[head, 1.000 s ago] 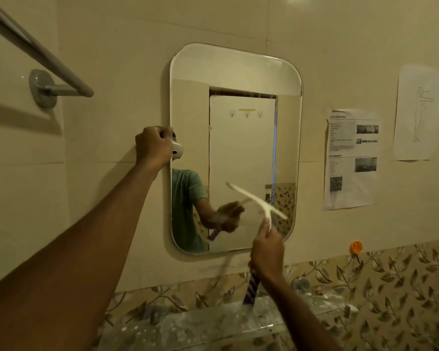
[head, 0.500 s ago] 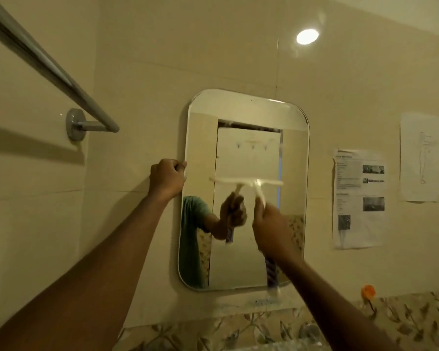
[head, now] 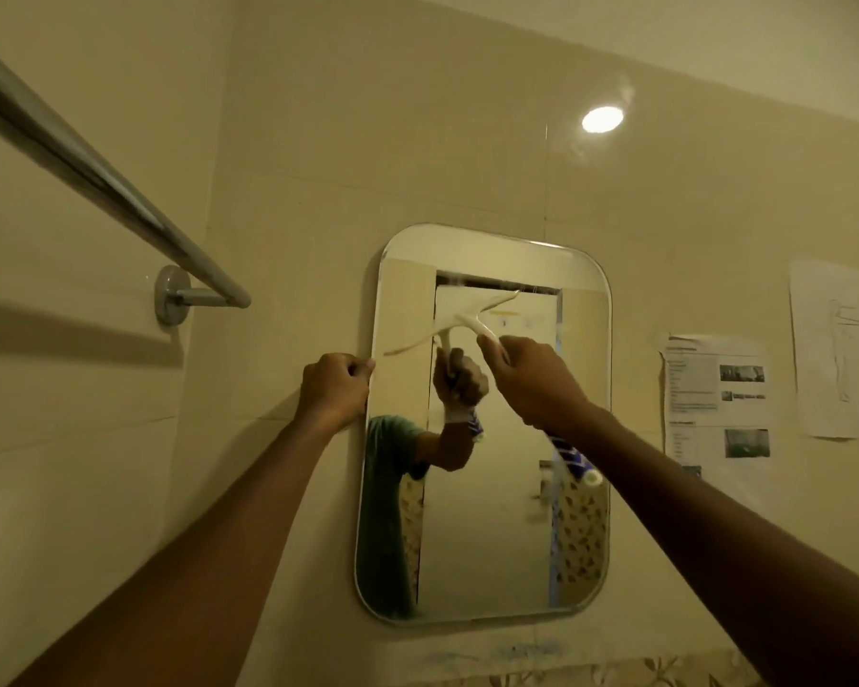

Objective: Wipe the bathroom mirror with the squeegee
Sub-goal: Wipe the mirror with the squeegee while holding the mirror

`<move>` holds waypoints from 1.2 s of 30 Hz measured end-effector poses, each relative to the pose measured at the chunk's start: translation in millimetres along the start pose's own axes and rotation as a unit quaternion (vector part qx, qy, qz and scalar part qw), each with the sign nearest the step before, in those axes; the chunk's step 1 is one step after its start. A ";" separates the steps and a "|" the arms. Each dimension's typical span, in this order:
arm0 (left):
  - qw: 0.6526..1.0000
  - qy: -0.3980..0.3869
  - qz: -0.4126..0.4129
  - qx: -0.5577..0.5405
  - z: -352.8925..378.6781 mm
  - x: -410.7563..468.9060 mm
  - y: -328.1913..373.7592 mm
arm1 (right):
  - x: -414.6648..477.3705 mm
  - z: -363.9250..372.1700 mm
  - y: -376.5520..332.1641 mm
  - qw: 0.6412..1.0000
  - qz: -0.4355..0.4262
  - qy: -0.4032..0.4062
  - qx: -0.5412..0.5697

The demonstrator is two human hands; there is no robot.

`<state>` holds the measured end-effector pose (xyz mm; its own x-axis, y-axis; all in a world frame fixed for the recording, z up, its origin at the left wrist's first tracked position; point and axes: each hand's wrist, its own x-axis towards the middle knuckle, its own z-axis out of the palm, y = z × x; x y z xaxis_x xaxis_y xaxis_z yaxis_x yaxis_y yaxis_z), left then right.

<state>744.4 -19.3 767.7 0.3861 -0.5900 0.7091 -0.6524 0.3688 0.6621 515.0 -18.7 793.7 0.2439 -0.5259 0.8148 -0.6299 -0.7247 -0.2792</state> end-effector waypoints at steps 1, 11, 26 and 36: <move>1.000 -0.010 -0.005 -0.011 -2.0 2.6 0.7 | -0.2 -6.1 5.0 1.000 0.000 -0.001 0.007; 0.989 0.095 0.002 -0.114 -0.3 36.4 72.7 | 46.6 -68.1 23.0 0.997 -0.069 0.021 0.017; 0.995 0.081 0.022 -0.051 2.3 72.4 59.2 | 70.9 -68.4 80.0 0.989 0.035 0.075 -0.123; 0.994 0.094 0.046 -0.038 2.6 69.5 56.8 | 20.3 -87.9 106.4 0.991 0.106 0.062 -0.047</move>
<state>732.5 -41.3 854.0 0.4467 -0.4085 0.7960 -0.6425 0.4727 0.6031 388.1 -67.4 825.1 0.0109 -0.5988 0.8008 -0.7248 -0.5565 -0.4062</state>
